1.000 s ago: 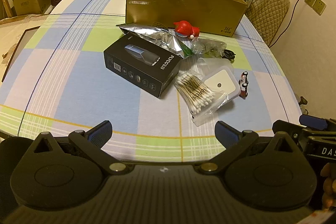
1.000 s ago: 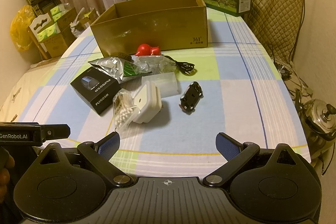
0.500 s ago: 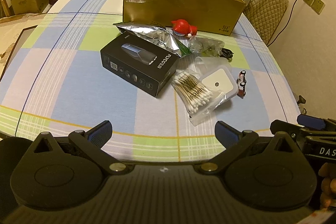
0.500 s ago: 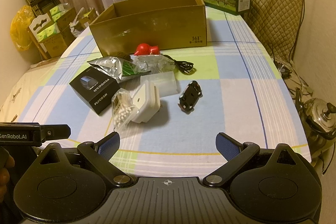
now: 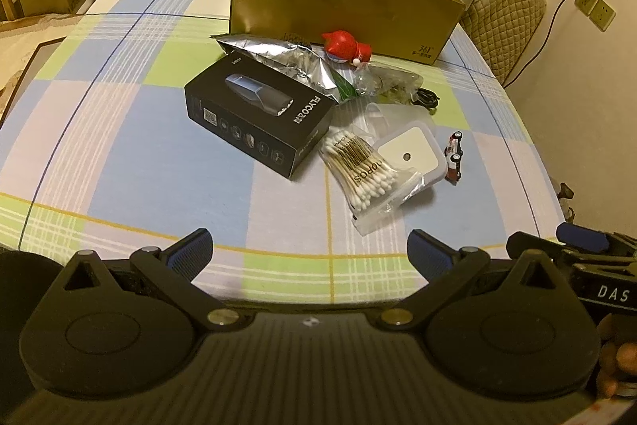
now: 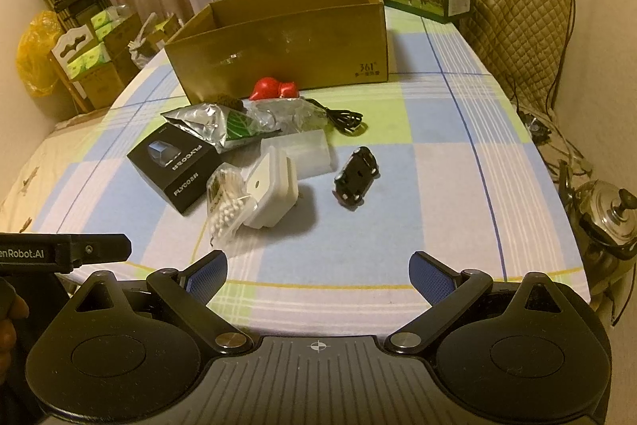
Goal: Organize objects
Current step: 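Move both tools toward the cotton swab bag and white night light, then grasp the cotton swab bag with the left tool while the right tool grasps the white night light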
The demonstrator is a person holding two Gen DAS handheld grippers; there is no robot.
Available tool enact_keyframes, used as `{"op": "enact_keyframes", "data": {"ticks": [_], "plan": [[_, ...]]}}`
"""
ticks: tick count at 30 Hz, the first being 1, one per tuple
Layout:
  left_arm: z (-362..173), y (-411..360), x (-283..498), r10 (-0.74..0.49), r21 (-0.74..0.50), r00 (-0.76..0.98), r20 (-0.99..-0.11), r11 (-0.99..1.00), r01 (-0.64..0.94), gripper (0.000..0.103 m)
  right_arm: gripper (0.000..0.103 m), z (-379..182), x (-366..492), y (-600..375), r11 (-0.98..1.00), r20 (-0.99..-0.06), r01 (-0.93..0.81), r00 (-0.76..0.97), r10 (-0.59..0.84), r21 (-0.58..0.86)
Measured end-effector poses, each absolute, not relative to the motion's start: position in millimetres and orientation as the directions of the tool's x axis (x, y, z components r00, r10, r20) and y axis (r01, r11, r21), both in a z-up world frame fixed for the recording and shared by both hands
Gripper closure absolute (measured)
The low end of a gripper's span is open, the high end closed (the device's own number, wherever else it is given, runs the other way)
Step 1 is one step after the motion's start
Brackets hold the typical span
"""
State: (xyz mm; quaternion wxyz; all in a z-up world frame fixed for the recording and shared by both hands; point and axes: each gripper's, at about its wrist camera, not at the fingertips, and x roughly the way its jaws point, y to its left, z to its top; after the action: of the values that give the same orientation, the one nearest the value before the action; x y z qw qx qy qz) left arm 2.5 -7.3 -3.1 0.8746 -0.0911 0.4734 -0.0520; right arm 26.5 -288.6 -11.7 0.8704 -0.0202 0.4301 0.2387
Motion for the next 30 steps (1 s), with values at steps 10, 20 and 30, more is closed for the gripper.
{"op": "enact_keyframes", "data": {"ticks": [10, 20, 30], "plan": [[-6.4, -9.6, 5.3, -0.209, -0.244, 0.534, -0.819, 0.97, 0.005, 0.001, 0.007, -16.1, 27.7, -292.3, 0.887, -0.765, -0.427, 0.508, 0.396, 0.176], [-8.5, -16.5, 16.9, -0.218, -0.245, 0.541, -0.812, 0.969, 0.022, 0.001, 0.007, -21.0, 34.7, -294.5, 0.889, -0.769, -0.423, 0.504, 0.393, 0.177], [-24.6, -21.7, 45.1, -0.241, -0.281, 0.509, -0.826, 0.96, -0.002, 0.001, 0.007, -29.8, 54.9, -297.7, 0.893, -0.768, -0.412, 0.506, 0.392, 0.184]]}}
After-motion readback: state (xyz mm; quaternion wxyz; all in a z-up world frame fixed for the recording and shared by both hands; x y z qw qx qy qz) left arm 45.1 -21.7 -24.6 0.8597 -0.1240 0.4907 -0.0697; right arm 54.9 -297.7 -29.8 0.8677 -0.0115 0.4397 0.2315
